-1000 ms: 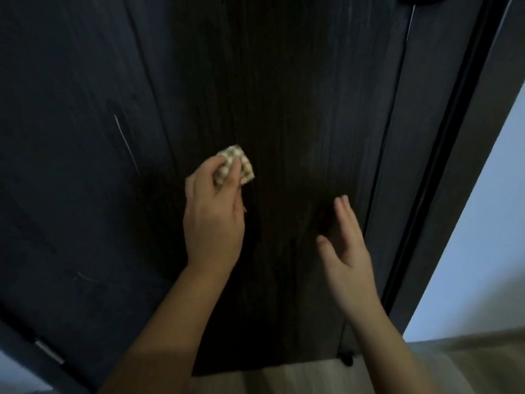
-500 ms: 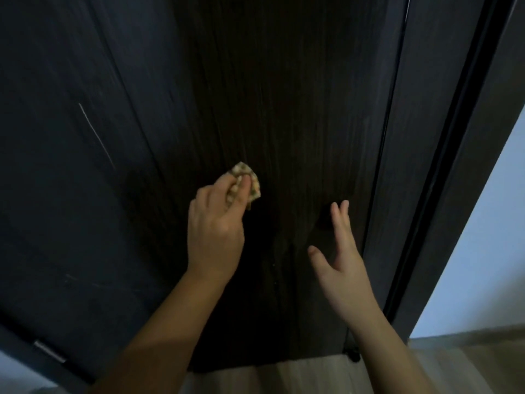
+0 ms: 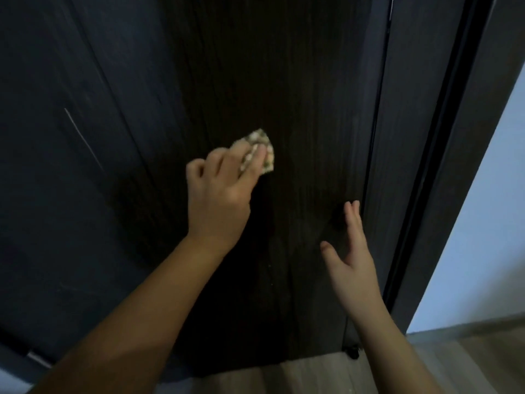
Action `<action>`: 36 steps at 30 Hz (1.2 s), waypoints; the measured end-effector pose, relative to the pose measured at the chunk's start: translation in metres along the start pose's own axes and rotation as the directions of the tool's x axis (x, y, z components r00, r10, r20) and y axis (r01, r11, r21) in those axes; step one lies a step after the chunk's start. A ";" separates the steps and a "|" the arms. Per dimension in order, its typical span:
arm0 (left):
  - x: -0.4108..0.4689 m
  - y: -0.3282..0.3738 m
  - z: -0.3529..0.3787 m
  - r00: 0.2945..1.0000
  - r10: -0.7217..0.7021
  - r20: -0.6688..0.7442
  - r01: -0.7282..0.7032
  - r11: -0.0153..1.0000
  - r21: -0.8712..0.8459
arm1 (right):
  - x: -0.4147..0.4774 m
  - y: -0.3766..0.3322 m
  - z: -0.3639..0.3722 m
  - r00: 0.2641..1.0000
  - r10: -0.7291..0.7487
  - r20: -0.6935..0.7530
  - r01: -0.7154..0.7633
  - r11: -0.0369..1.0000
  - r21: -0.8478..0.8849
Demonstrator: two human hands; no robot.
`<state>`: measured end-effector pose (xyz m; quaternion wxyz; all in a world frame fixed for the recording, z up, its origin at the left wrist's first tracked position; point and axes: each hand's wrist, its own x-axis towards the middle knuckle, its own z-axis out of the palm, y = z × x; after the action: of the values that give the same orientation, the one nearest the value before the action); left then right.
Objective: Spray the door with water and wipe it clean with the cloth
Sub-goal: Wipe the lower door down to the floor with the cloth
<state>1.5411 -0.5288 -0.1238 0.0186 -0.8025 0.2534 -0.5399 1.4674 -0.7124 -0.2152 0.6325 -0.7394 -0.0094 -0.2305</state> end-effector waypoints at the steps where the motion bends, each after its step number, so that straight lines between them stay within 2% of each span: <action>1: 0.005 0.009 0.003 1.000 -0.011 -0.013 0.011 1.000 0.000 | 0.001 0.001 -0.002 1.000 0.004 -0.020 -0.004 1.000 0.021; 2: 0.002 0.022 0.009 0.998 0.055 0.012 -0.056 0.998 0.006 | 0.001 0.002 -0.004 1.000 0.003 -0.025 -0.002 0.999 0.034; 4: -0.017 0.039 0.022 0.956 0.274 0.108 -0.277 0.961 0.017 | 0.002 0.002 -0.007 1.000 -0.001 -0.017 0.002 0.999 0.048; 5: -0.019 0.038 0.024 0.938 0.325 0.117 -0.330 0.943 0.026 | 0.002 0.002 -0.008 1.000 -0.003 -0.015 0.003 0.998 0.060; 6: -0.012 0.035 0.023 0.950 0.300 0.091 -0.305 0.951 0.044 | 0.002 0.002 -0.008 1.000 -0.005 -0.013 0.006 0.997 0.076; 9: 0.022 0.035 0.020 0.997 0.067 -0.031 -0.065 0.995 0.081 | 0.002 0.004 -0.009 1.000 0.001 -0.026 0.002 0.994 0.113; 10: 0.027 0.040 0.021 0.998 0.060 -0.032 -0.057 0.996 0.072 | 0.002 0.006 -0.009 0.999 -0.001 -0.033 0.005 0.993 0.121; 13: 0.004 0.060 0.033 0.942 0.320 0.098 -0.327 0.942 0.072 | 0.000 0.006 -0.010 0.996 -0.010 -0.089 0.022 0.990 0.141; 14: -0.005 0.062 0.034 0.928 0.347 0.133 -0.356 0.934 0.045 | 0.001 0.004 -0.012 0.993 -0.015 -0.119 0.030 0.991 0.129; 17: -0.007 0.064 0.025 0.960 0.242 0.142 -0.205 0.951 -0.233 | 0.004 -0.002 -0.020 0.975 0.021 -0.222 0.019 0.984 0.179; 20: 0.002 0.064 0.008 0.988 0.111 0.107 -0.037 0.845 -0.534 | 0.002 -0.018 -0.019 0.968 0.032 -0.250 0.050 0.947 0.316; 23: 0.011 0.065 -0.006 0.995 0.002 0.103 0.066 0.756 -0.652 | 0.002 -0.041 -0.015 0.981 -0.108 -0.164 0.161 0.921 0.355; 25: 0.017 0.067 -0.011 0.991 0.004 0.134 0.090 0.722 -0.686 | 0.012 -0.052 -0.013 0.970 -0.168 -0.174 0.221 0.911 0.349; 27: 0.022 0.067 -0.014 0.979 0.091 0.182 0.067 0.703 -0.708 | 0.029 -0.063 -0.013 0.931 -0.237 -0.277 0.316 0.904 0.287; 28: 0.024 0.063 -0.015 0.968 0.154 0.196 0.024 0.725 -0.688 | 0.038 -0.069 -0.014 0.893 -0.296 -0.339 0.383 0.896 0.226; 30: 0.023 0.048 -0.017 0.956 0.218 0.195 -0.096 0.864 -0.494 | 0.056 -0.080 -0.018 0.781 -0.452 -0.432 0.506 0.862 0.014; 31: 0.021 0.039 -0.021 0.961 0.186 0.205 -0.106 0.932 -0.348 | 0.065 -0.085 -0.022 0.719 -0.530 -0.450 0.541 0.833 -0.117; 33: 0.011 0.024 -0.032 0.968 0.012 0.250 0.017 0.993 -0.114 | 0.079 -0.091 -0.026 0.629 -0.675 -0.387 0.558 0.738 -0.379; 34: 0.004 0.018 -0.036 0.959 -0.067 0.275 0.080 0.996 -0.036 | 0.084 -0.091 -0.024 0.612 -0.731 -0.302 0.554 0.669 -0.496; 36: -0.018 0.013 -0.038 0.931 -0.137 0.339 0.128 0.991 0.048 | 0.088 -0.074 -0.016 0.620 -0.776 -0.115 0.556 0.537 -0.635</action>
<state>1.4976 -0.5234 -0.1273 0.0359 -0.8988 0.1847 -0.3959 1.5184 -0.7367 -0.1139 0.2441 -0.7614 -0.1072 -0.5909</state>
